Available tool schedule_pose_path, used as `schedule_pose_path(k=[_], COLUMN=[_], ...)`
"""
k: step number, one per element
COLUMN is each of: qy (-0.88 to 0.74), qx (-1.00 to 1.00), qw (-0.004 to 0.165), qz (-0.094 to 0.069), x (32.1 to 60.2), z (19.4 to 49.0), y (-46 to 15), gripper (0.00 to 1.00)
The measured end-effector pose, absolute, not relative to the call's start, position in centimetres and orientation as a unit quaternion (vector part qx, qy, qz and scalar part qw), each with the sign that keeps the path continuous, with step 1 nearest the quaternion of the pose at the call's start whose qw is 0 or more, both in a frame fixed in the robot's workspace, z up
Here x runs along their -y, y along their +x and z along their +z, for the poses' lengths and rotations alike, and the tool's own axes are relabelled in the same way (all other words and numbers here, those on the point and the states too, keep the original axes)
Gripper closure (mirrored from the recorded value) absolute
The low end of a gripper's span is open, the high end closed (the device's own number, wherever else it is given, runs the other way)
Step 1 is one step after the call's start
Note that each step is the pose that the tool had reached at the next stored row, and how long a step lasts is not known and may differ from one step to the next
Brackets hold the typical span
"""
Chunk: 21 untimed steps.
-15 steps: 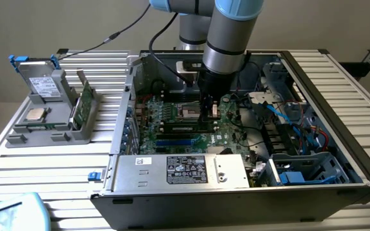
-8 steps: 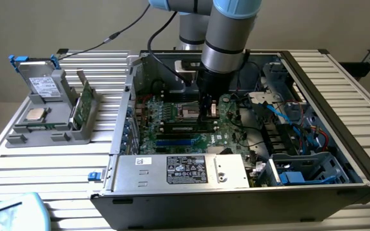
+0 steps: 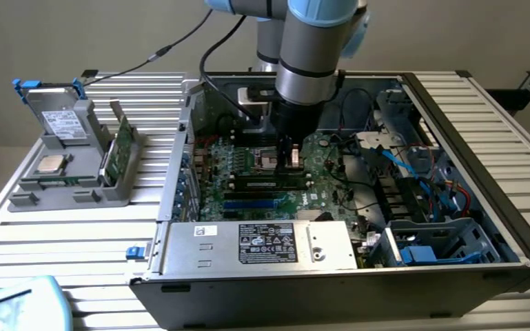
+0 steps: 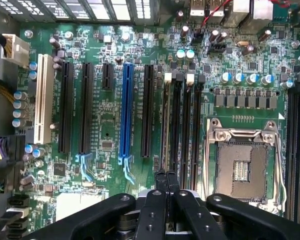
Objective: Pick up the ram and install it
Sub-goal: 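Press down the ram until it locks into place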
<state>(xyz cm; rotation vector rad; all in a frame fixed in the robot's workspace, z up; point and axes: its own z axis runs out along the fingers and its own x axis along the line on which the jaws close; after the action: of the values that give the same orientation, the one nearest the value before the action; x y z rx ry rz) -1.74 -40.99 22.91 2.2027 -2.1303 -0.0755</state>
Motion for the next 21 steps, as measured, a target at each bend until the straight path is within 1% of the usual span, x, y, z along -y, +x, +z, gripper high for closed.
schedule_pose_path(k=[10,21], qy=[0.718,0.718], qx=[0.695,0.695], qw=[0.033,0.031], qz=[-0.019,-0.018], x=[41.0,41.0], z=[22.9,23.0], y=[-3.6,-4.3], gripper=[0.89,0.89])
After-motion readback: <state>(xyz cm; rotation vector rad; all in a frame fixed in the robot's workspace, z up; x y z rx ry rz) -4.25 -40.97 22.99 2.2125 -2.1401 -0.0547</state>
